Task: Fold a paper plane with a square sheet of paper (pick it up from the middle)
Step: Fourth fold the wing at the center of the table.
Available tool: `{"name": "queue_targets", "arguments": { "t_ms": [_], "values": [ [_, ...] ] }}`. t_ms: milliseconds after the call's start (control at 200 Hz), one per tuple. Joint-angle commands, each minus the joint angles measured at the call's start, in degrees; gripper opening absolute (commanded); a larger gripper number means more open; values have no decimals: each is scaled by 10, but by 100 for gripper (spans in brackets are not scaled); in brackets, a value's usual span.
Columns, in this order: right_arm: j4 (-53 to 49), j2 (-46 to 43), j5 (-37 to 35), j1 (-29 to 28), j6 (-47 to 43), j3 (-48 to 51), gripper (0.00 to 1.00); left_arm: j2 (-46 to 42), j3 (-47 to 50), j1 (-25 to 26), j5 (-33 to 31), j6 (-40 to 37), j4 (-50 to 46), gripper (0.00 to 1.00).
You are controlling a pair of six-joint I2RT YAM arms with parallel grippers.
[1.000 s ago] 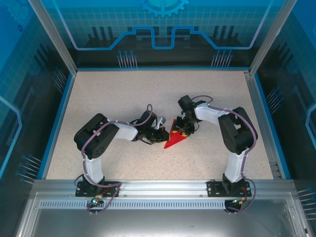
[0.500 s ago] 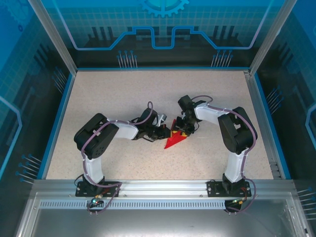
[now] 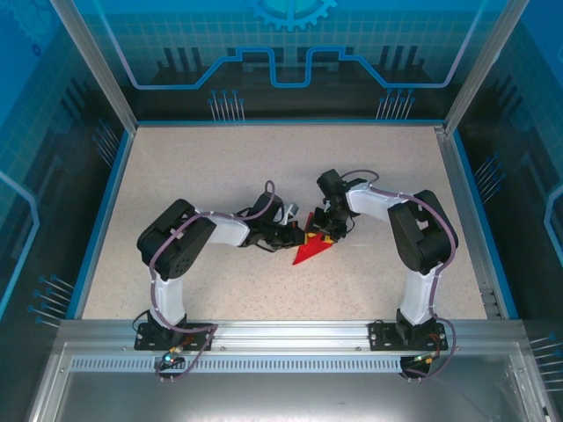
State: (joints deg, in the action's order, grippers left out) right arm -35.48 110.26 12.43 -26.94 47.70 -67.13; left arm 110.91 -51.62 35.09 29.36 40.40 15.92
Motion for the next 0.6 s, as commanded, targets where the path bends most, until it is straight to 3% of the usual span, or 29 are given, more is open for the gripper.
{"name": "queue_targets", "arguments": {
  "t_ms": [0, 195, 425, 595],
  "values": [
    [11, 85, -46, -7, -10, 49, 45, 18, -15, 0, -14, -8, -32, 3],
    [20, 49, -33, -6, -8, 46, 45, 22, -13, 1, -22, -13, -60, 2],
    [79, -92, -18, 1, -23, 51, 51, 31, -14, 0, -28, -31, -102, 0],
    [173, -186, -10, 1, -34, 118, 53, 39, -19, 0, -35, -35, -125, 0]
  ]
}}
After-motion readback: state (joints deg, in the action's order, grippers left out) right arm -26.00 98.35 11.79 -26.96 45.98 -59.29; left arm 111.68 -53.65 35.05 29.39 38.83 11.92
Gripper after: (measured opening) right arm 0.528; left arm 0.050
